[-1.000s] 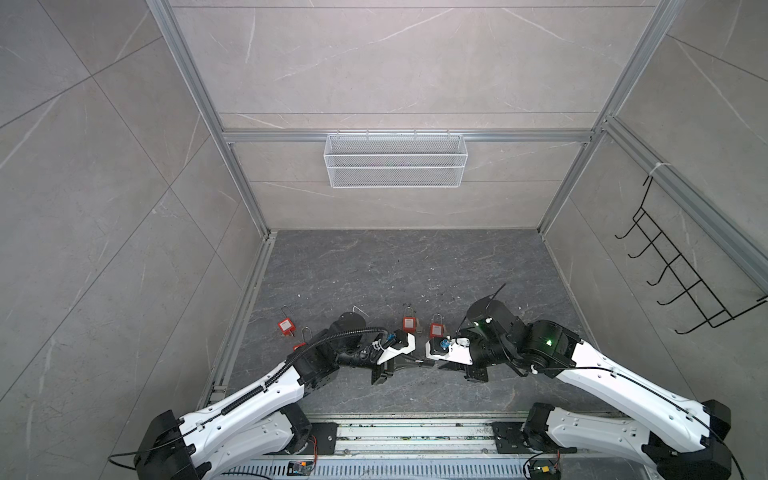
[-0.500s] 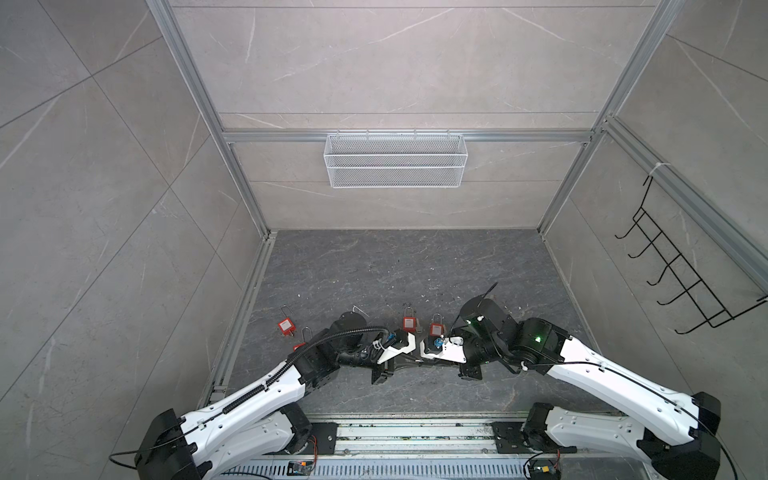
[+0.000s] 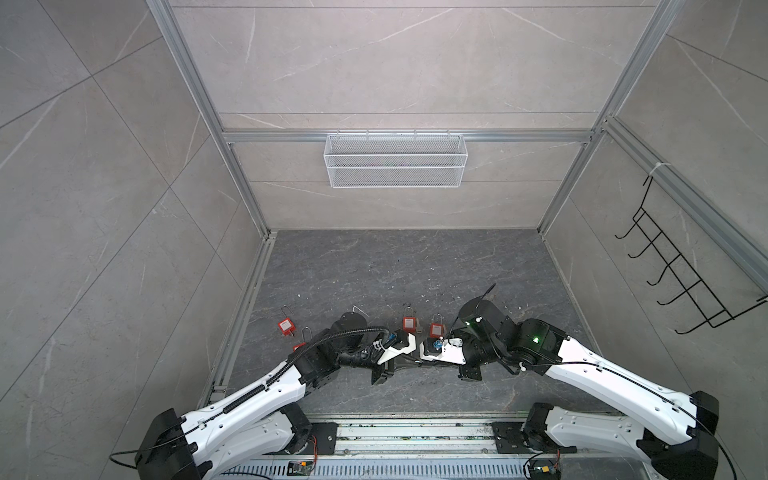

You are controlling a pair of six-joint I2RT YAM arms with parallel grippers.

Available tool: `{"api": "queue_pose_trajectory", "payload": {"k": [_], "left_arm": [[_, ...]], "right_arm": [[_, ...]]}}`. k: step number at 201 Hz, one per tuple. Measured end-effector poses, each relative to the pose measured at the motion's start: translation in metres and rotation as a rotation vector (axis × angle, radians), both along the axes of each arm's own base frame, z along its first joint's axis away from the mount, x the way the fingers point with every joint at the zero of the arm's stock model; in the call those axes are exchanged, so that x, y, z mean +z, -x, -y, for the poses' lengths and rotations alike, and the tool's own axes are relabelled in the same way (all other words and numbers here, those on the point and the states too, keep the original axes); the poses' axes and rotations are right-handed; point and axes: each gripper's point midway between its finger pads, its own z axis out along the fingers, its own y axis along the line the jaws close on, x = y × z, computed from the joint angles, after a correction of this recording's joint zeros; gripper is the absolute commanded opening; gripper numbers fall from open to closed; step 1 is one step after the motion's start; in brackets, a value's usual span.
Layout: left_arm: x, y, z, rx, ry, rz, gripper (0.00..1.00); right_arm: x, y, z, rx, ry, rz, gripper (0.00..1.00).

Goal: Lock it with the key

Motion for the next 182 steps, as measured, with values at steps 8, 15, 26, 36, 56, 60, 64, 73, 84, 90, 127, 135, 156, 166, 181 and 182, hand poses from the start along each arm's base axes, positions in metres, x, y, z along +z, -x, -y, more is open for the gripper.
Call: {"api": "queue_pose_trajectory", "payload": {"k": [8,15,26,36,56,60,64,73,84,90,127,135,156,166,181,182], "left_arm": [[0.000,0.000,0.000,-0.001,-0.001,0.002,0.00],[0.000,0.000,0.000,-0.001,-0.003,0.003,0.00],[0.000,0.000,-0.001,-0.001,-0.006,0.007,0.00],[0.001,-0.001,-0.002,0.000,-0.011,0.007,0.00],[0.002,-0.001,-0.002,-0.005,-0.018,0.019,0.00],[0.003,-0.001,-0.003,-0.006,-0.021,0.020,0.00],[0.003,-0.001,-0.003,-0.006,-0.023,0.021,0.00],[0.004,-0.002,-0.003,-0.009,-0.034,0.024,0.00],[0.007,-0.003,-0.002,-0.014,-0.054,0.022,0.00],[0.008,-0.005,-0.001,-0.018,-0.070,0.019,0.00],[0.007,-0.021,0.015,-0.043,-0.193,-0.012,0.00],[0.003,-0.024,0.018,-0.053,-0.230,-0.026,0.00],[-0.012,-0.031,0.026,-0.084,-0.333,-0.073,0.00],[-0.018,-0.034,0.029,-0.099,-0.373,-0.093,0.00],[-0.031,-0.039,0.033,-0.115,-0.442,-0.127,0.00],[-0.032,-0.040,0.033,-0.116,-0.445,-0.128,0.00]], "right_arm": [[0.000,0.000,0.002,-0.004,0.002,0.002,0.00],[-0.001,0.000,0.004,-0.009,0.003,0.003,0.00],[-0.004,-0.001,0.011,-0.024,0.013,0.005,0.00],[-0.008,-0.002,0.018,-0.043,0.026,0.002,0.00],[-0.014,-0.005,0.031,-0.082,0.048,0.000,0.00],[-0.015,-0.006,0.033,-0.090,0.052,0.001,0.00],[-0.016,-0.007,0.035,-0.096,0.056,0.000,0.00],[-0.017,-0.009,0.040,-0.115,0.062,0.001,0.00],[-0.017,-0.013,0.045,-0.141,0.064,0.008,0.00],[-0.017,-0.017,0.048,-0.160,0.064,0.013,0.00],[-0.024,-0.052,0.088,-0.399,0.069,0.025,0.00],[-0.025,-0.060,0.099,-0.458,0.068,0.025,0.00],[-0.022,-0.080,0.125,-0.604,0.061,0.032,0.00],[-0.022,-0.088,0.135,-0.662,0.068,0.039,0.00],[-0.025,-0.100,0.154,-0.759,0.094,0.047,0.00],[-0.025,-0.101,0.155,-0.763,0.095,0.047,0.00]]}}
